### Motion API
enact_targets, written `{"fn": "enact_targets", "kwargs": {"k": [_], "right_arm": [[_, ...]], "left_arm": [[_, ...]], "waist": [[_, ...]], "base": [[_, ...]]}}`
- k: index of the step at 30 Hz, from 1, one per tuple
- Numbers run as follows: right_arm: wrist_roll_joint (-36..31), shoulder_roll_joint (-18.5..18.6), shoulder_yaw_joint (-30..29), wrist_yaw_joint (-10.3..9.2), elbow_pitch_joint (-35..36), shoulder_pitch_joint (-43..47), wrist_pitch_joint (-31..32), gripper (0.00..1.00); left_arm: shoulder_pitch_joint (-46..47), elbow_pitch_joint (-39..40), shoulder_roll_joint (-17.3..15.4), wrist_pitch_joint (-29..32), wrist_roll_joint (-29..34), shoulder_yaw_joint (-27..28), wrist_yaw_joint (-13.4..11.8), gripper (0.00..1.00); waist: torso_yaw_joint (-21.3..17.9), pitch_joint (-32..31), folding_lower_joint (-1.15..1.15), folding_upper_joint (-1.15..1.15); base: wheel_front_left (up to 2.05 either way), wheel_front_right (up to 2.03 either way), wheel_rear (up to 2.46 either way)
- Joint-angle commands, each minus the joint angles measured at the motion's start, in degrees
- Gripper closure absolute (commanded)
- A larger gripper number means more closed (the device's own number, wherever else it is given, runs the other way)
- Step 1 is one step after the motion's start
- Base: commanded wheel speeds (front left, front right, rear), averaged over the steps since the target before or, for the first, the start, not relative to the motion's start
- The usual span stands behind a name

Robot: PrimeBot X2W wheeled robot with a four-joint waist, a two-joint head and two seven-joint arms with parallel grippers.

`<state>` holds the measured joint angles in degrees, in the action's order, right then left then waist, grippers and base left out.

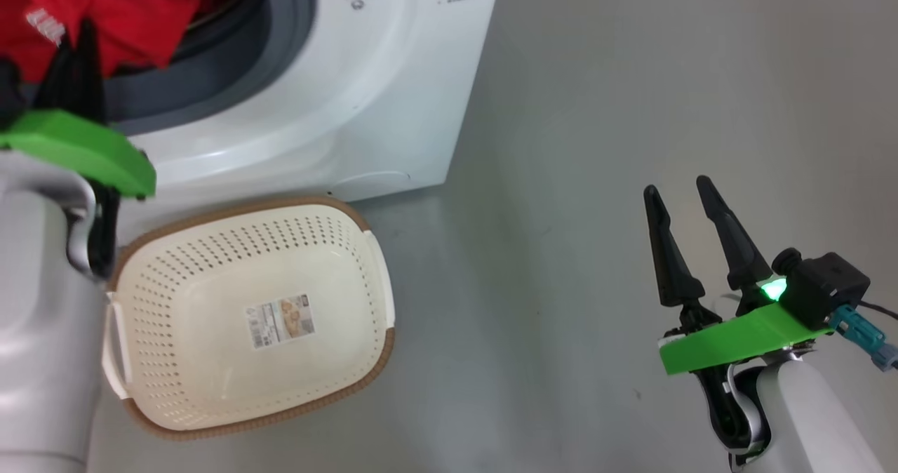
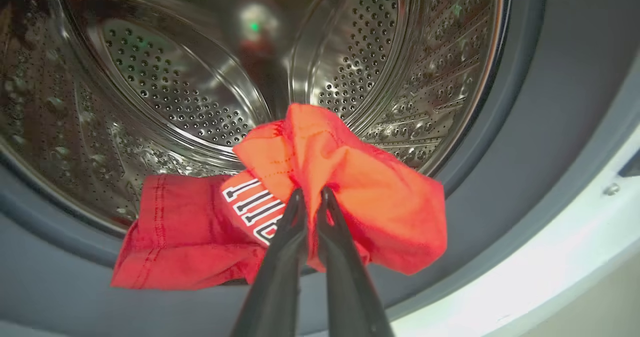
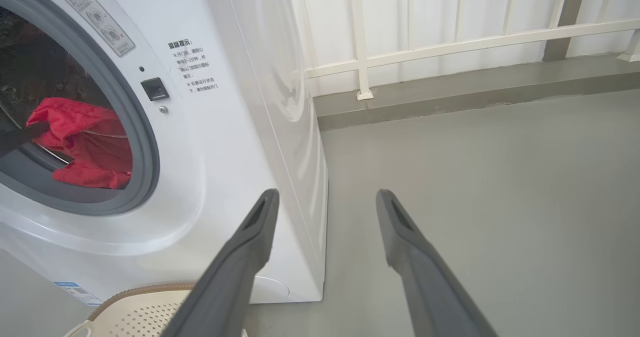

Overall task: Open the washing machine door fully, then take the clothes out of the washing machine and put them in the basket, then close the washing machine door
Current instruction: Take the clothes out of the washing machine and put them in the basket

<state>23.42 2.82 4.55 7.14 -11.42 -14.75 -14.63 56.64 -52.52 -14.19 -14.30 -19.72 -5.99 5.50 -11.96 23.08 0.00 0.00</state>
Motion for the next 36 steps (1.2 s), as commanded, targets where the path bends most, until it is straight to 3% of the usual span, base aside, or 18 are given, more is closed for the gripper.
{"fn": "enact_targets", "kwargs": {"k": [1, 10, 23, 36], "right_arm": [[-0.58, 0.06, 0.93, 0.35, 1.04, 1.10, -0.37, 0.00], [-1.26, 0.06, 0.13, 0.35, 0.94, 3.46, -0.37, 0.00], [-1.46, 0.06, -0.32, 0.35, 0.97, 4.51, -0.37, 0.00], [-1.40, 0.06, -0.07, 0.35, 0.85, 4.79, -0.37, 0.00]], "left_arm": [[-1.57, 2.60, -1.97, -0.68, 0.21, 1.91, -0.44, 1.00], [-12.28, 17.53, 0.84, -0.69, 3.31, 9.46, 0.11, 1.00], [-21.37, 39.14, 5.56, -0.70, 7.52, 15.15, 1.70, 1.00], [-28.12, 44.58, 7.64, -0.70, 8.53, 15.39, 1.96, 1.00]], "waist": [[1.97, -2.66, 0.00, 0.00], [3.46, -6.00, 0.00, 0.00], [4.60, -7.14, 0.00, 0.00], [4.56, -7.44, 0.00, 0.00]], "base": [[0.00, 0.00, 0.00], [0.00, 0.00, 0.00], [0.00, 0.00, 0.00], [0.00, 0.00, 0.00]]}}
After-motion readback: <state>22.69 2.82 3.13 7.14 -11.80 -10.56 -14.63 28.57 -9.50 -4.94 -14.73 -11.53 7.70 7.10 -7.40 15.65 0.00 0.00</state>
